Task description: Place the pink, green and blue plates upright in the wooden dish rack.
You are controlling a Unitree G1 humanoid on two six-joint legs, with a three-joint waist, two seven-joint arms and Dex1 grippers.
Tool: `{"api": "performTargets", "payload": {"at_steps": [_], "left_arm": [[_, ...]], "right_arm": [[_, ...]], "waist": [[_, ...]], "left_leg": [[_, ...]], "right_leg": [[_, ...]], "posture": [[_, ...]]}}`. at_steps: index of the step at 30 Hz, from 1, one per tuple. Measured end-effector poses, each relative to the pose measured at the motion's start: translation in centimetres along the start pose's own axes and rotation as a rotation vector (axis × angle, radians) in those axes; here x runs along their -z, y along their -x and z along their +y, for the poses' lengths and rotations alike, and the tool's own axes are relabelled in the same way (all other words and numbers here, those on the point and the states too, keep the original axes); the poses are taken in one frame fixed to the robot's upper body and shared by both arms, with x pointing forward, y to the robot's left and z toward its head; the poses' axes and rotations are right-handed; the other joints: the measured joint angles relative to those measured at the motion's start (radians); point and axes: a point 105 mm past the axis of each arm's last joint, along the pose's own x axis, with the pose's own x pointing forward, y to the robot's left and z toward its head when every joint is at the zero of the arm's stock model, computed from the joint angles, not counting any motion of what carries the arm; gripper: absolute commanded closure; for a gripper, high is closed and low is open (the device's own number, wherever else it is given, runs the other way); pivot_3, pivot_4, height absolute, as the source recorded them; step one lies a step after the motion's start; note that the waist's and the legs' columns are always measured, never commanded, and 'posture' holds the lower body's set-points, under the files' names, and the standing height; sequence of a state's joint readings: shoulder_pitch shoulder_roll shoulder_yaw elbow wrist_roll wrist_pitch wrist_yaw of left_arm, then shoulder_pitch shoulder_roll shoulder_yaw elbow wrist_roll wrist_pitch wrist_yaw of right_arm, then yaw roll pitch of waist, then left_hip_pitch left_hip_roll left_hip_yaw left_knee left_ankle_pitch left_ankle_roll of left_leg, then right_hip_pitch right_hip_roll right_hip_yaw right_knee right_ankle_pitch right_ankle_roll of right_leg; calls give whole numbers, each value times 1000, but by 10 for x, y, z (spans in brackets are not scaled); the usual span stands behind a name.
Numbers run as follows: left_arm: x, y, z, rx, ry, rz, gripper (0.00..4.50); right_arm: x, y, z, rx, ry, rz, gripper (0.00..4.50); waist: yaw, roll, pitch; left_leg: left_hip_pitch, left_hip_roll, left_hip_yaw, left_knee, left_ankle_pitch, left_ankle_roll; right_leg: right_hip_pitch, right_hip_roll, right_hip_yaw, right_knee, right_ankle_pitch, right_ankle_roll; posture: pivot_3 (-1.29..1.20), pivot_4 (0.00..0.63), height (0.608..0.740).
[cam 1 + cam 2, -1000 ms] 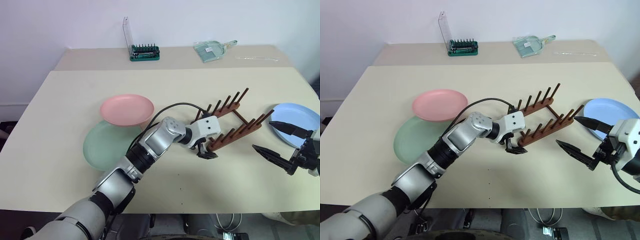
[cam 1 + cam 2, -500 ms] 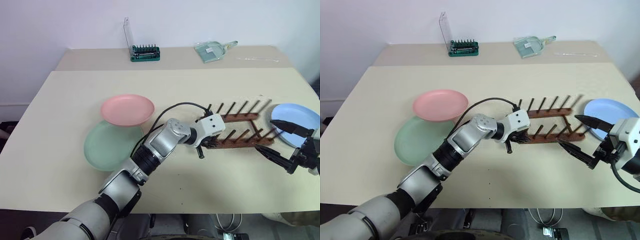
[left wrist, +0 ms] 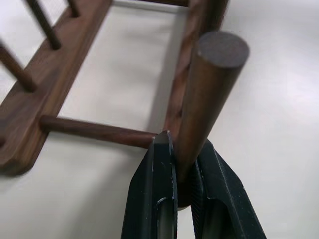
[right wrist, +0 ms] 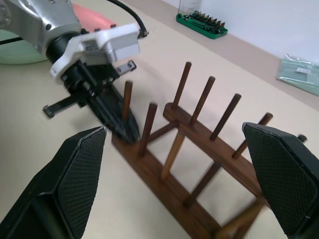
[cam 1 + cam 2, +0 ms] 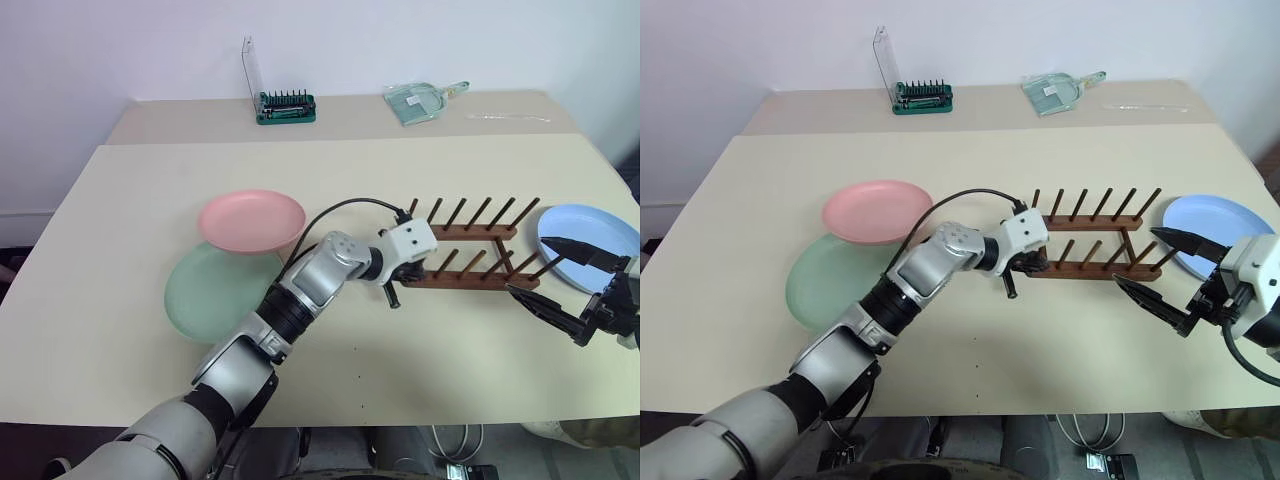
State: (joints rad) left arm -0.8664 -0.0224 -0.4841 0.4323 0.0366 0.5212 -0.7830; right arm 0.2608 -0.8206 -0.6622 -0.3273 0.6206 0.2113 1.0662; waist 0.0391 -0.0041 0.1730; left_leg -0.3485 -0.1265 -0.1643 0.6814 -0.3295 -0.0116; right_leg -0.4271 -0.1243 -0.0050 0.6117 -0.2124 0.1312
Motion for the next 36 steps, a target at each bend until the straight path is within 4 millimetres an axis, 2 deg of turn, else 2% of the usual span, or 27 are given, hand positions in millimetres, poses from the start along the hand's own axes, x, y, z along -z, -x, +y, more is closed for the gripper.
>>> {"api": "performTargets", "payload": {"at_steps": [5, 20, 23, 30, 34, 36], "left_arm": [[5, 8, 10, -27, -39, -4, 4425], [8, 12, 12, -39, -87, -29, 4425], [9, 13, 16, -40, -74, -23, 3381], [10, 19, 25, -78, -26, -30, 40], [16, 24, 27, -61, 21, -8, 40], [13, 31, 29, -54, 52, -26, 40]], "right_arm": [[-2, -1, -1, 1, 4, -9, 0], [0, -10, -2, -29, -6, -22, 0], [0, -10, -2, -30, -5, -24, 0], [0, -10, -2, -29, -5, -24, 0], [0, -11, -3, -23, -7, -28, 0], [-1, -12, -3, -16, -16, -37, 0]], "waist": [[2, 0, 0], [1, 0, 0], [1, 1, 0], [3, 2, -1], [2, 4, -2], [0, 5, -3]], "left_leg": [[0, 0, 0, 0, 0, 0], [0, 0, 0, 0, 0, 0], [0, 0, 0, 0, 0, 0], [-1, 0, 0, 0, 0, 0], [-1, 0, 0, 0, 0, 0], [-2, 0, 0, 0, 0, 0]], "right_leg": [[0, 0, 0, 0, 0, 0], [0, 0, 1, 0, 0, 0], [0, 0, 1, 0, 0, 0], [0, 0, 1, 0, 0, 0], [-1, 0, 1, 0, 0, 0], [-2, 0, 1, 0, 0, 0]], "posture": [[0, 150, 740], [0, 150, 740], [0, 150, 740], [0, 150, 740], [0, 150, 740], [0, 150, 740]]}}
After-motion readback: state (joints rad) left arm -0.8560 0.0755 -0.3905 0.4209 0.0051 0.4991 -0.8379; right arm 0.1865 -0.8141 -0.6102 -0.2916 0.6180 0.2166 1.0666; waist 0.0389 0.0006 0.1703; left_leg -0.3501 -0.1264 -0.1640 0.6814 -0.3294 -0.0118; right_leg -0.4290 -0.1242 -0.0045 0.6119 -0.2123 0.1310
